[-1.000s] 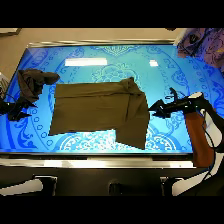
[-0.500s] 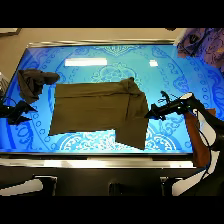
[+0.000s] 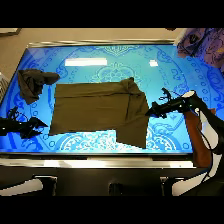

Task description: Fold the clothes and pants, and hang the long-sleeved shirts on hangers.

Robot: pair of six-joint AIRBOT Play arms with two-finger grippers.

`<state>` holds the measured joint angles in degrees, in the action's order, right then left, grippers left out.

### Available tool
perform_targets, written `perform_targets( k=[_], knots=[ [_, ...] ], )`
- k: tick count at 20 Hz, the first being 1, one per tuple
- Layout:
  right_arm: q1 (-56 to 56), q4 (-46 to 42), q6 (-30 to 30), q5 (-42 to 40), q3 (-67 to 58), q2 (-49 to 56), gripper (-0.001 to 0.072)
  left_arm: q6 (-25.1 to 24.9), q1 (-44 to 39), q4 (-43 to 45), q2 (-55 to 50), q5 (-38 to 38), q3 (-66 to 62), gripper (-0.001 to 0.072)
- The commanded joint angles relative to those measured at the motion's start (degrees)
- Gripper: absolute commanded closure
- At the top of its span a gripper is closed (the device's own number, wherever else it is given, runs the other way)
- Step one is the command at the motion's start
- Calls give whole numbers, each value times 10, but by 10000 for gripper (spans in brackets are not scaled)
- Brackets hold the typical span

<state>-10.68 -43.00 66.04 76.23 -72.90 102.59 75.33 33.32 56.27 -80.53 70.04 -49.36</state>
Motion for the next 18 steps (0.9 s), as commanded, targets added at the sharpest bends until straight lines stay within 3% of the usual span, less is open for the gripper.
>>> perform_targets(
  k=[1,13,14,15,16,17,18],
  knots=[
    [0,2,5,-1,-1,-15,687,-30,1,-28,-19,-16,23,101],
    [0,2,22,0,-1,-55,687,-36,-50,-32,-56,12,23,121],
    [0,1,22,1,-1,-60,687,-36,-49,-32,-56,14,23,184],
    [0,1,22,1,-1,-64,687,-36,-49,-32,-56,15,23,431],
    [0,1,22,1,-1,-68,687,-36,-49,-33,-56,15,23,584],
    [0,1,23,0,-1,-73,687,-36,-49,-35,-56,15,23,677],
    [0,1,24,0,-1,-77,687,-36,-49,-40,-56,16,23,691]
  ],
)
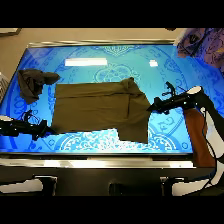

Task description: Fold the clothes and pants, and hang the long-sleeved shirts on hangers.

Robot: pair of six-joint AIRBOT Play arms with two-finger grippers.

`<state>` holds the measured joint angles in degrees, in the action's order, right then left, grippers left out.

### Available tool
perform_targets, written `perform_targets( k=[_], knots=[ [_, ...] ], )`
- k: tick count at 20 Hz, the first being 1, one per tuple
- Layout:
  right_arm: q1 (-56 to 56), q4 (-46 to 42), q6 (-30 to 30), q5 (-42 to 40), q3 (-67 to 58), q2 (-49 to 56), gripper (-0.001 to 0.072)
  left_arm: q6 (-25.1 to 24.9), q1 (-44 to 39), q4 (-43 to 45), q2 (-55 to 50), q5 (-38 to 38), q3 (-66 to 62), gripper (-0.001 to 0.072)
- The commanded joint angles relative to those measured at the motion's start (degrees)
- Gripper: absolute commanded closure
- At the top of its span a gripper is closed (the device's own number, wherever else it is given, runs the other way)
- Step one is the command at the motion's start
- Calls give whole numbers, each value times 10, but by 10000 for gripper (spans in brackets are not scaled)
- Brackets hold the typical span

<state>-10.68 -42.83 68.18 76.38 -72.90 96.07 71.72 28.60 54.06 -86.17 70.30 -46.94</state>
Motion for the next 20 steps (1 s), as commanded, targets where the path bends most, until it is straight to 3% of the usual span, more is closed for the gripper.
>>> perform_targets(
  k=[1,4,7,11,16,20],
  knots=[
    [0,-1,4,-1,-1,-17,687,0,-2,-29,1,13,-2,692],
    [1,16,9,-14,-1,-47,688,0,-6,-60,6,22,-31,695],
    [18,10,9,-55,-38,-93,690,19,-34,-68,27,26,-142,696],
    [59,-100,76,-89,-221,-131,690,78,-72,-56,39,26,-424,696],
    [66,-234,153,-82,-489,-212,688,187,-82,71,79,22,-765,696],
    [66,-259,185,-58,-492,-365,688,205,-79,157,238,11,-715,695]
  ],
)
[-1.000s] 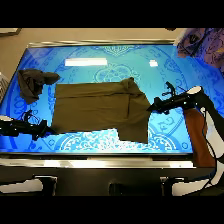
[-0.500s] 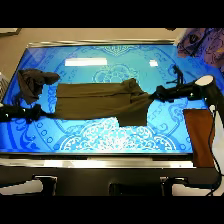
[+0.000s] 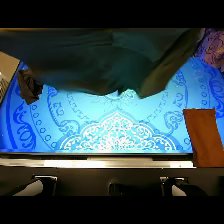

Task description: Fold the clothes and pants, and hang the long-sleeved shirts on hangers.

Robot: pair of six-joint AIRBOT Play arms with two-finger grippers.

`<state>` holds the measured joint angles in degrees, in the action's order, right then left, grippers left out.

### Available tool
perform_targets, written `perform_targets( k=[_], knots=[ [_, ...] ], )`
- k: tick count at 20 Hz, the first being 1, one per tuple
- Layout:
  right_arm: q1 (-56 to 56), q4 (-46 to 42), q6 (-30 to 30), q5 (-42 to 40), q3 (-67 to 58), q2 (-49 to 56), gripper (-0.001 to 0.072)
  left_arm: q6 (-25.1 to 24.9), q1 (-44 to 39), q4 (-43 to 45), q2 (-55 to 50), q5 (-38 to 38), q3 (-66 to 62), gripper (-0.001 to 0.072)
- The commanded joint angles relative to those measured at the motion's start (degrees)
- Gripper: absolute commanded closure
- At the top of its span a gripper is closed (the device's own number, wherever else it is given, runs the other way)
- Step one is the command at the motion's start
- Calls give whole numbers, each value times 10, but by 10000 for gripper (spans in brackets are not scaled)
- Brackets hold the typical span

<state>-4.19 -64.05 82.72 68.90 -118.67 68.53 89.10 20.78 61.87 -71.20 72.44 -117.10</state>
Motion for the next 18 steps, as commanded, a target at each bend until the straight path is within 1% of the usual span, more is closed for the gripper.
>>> perform_targets(
  k=[1,3,5,7,9,12,13,15,18],
  knots=[
    [2,-53,57,30,-35,-121,688,31,-1,97,133,-10,17,695],
    [2,-71,97,59,-35,-175,688,46,-1,135,202,-8,59,695],
    [2,-90,128,85,-35,-207,688,57,-1,158,242,1,76,695],
    [2,-103,156,104,-34,-214,688,60,-1,157,253,16,83,696],
    [2,-103,173,115,-34,-195,688,61,-2,152,235,35,83,696],
    [2,-101,199,151,-34,-123,688,49,-13,136,168,59,83,695],
    [2,-99,202,166,-33,-90,688,28,-26,136,135,65,83,695],
    [2,-94,200,186,-11,-14,688,12,-52,136,60,71,83,695],
    [2,-91,184,168,55,98,687,9,-82,136,-79,59,82,695]
  ],
)
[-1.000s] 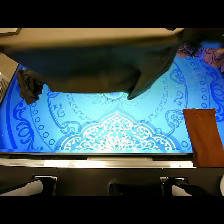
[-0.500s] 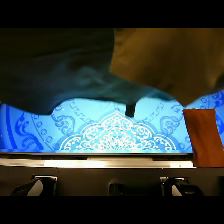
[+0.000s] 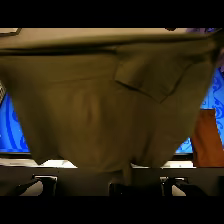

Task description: Fold the clothes and pants, and hang the long-sleeved shirts on hangers.

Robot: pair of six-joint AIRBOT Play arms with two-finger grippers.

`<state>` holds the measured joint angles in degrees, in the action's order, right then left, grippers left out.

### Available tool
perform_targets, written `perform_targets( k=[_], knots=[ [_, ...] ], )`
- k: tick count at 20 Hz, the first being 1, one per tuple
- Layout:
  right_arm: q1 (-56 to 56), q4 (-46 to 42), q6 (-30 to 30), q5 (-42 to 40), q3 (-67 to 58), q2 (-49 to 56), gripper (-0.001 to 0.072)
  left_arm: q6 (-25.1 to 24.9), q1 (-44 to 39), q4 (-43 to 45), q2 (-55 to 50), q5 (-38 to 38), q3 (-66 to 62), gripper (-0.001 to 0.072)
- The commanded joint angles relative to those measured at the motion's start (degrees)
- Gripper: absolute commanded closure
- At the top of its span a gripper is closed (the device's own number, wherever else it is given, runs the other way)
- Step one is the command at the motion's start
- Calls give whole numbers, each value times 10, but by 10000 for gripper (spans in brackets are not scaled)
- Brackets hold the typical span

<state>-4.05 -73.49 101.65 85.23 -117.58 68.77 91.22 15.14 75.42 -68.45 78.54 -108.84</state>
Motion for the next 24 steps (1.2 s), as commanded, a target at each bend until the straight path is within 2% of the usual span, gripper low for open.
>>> perform_targets(
  k=[1,3,7,10,12,16,24],
  knots=[
    [0,10,-5,-10,58,136,687,-12,-33,1,-152,-17,0,695],
    [0,35,-23,-54,65,227,687,-12,-47,1,-243,-67,-1,695],
    [0,83,-35,-206,65,383,687,-12,-60,0,-382,-191,-5,696],
    [0,106,-50,-278,65,436,687,-12,-61,0,-430,-261,-19,695],
    [0,109,-55,-295,65,444,687,-12,-61,0,-440,-290,-19,695],
    [0,109,-59,-245,65,443,687,-13,-58,1,-448,-258,-18,694],
    [0,57,-48,-66,65,443,687,-30,-48,1,-452,-47,-18,694]
  ],
)
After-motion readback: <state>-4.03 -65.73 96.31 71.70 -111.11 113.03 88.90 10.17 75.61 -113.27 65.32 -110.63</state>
